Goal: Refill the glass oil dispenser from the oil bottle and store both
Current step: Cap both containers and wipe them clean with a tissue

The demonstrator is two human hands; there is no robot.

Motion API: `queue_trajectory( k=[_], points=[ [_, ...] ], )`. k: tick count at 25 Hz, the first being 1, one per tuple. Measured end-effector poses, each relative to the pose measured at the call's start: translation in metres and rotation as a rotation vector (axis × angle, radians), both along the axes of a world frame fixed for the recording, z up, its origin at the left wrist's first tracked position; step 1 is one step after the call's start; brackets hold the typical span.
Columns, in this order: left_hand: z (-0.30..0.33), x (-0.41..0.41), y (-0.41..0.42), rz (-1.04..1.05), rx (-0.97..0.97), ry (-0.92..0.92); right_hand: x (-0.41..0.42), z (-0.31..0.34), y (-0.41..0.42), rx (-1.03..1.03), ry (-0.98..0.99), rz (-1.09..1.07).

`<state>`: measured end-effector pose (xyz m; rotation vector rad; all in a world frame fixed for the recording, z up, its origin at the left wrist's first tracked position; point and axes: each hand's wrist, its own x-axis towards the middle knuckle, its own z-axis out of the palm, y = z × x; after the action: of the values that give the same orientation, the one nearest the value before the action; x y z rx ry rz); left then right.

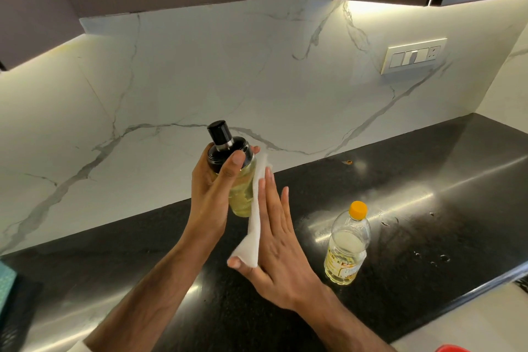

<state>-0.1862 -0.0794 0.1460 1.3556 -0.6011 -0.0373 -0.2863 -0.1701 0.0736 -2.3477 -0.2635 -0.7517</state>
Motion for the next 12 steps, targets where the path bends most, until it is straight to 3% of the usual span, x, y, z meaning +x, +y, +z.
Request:
queue_trajectory(
  k=[6,12],
  points=[
    [0.002,-0.004,0.000,-0.060,-0.024,0.058,0.022,0.037,-0.009,-0.145,-0.083,-0.017],
    [0.006,0.000,0.006,-0.004,-0.045,0.101,0.010,-0.017,-0.006,-0.225,-0.131,-0.063]
  ],
)
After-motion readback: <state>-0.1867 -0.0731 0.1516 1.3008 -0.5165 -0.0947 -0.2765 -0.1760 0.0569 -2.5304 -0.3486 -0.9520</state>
